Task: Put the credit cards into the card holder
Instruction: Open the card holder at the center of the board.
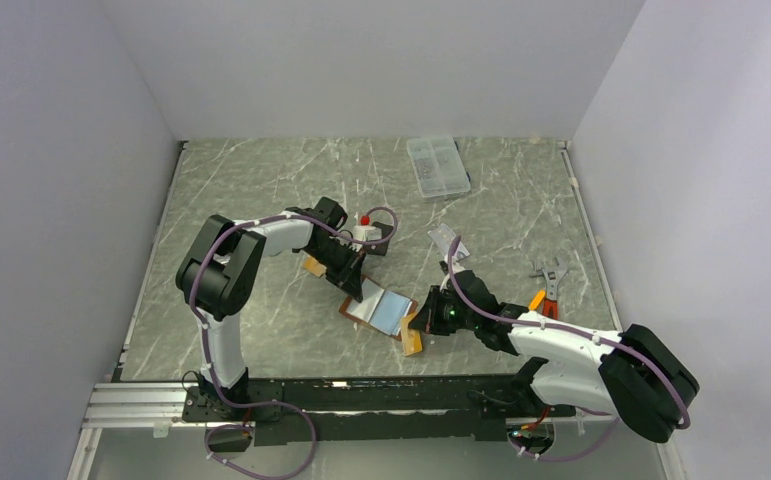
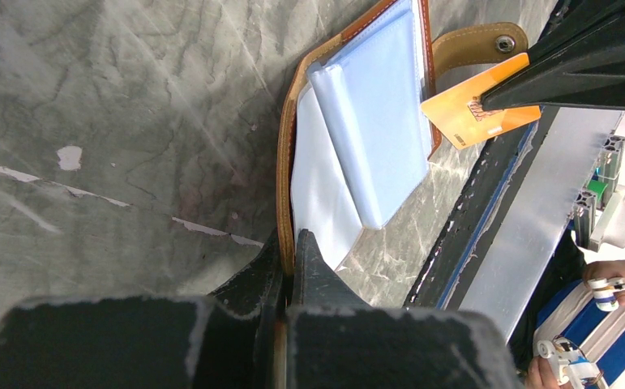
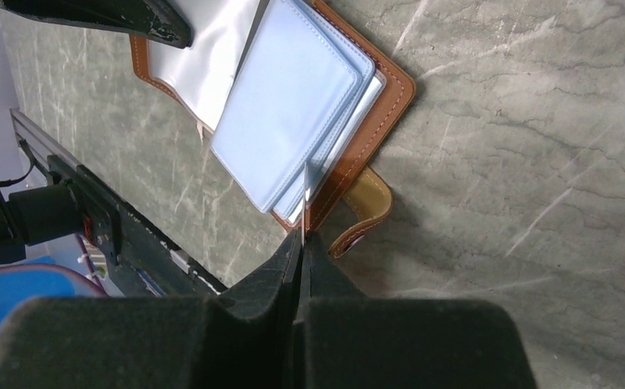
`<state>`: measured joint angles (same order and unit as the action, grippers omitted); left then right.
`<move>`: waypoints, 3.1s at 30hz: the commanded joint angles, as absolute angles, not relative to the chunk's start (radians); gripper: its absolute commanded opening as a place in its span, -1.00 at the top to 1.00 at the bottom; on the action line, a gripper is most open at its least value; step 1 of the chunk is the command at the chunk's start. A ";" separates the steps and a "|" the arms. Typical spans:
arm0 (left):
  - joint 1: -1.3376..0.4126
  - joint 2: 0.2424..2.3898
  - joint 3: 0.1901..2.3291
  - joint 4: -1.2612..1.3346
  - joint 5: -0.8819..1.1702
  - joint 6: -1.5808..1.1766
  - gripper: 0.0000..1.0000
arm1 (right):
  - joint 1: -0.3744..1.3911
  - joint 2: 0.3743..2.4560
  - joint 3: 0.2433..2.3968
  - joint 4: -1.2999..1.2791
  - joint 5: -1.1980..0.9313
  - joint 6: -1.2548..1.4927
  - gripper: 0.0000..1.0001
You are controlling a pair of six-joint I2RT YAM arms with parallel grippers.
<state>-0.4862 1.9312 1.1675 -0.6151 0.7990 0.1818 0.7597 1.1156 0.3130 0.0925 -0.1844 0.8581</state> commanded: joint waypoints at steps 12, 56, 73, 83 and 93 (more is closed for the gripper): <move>-0.498 1.911 1.189 -0.634 0.790 0.213 1.00 | 0.756 1.194 0.352 0.161 -0.199 0.830 1.00; -0.509 1.890 1.191 -0.634 0.797 0.208 1.00 | 0.755 1.198 0.485 0.114 -0.209 0.787 1.00; -0.456 1.901 1.183 -0.632 0.974 0.177 0.42 | 0.756 1.332 0.565 0.177 -0.238 0.791 1.00; -0.419 1.930 1.179 -0.643 0.987 0.179 0.08 | 0.757 1.415 0.643 0.207 -0.269 0.784 1.00; -0.370 1.943 1.164 -0.662 1.032 0.199 -0.04 | 0.757 1.476 0.660 0.244 -0.290 0.791 1.00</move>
<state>-0.3779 1.9339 1.1667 -0.6491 0.9730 0.1719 0.7578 1.4551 0.6231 0.1833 -0.2718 0.7952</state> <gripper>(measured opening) 0.512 0.007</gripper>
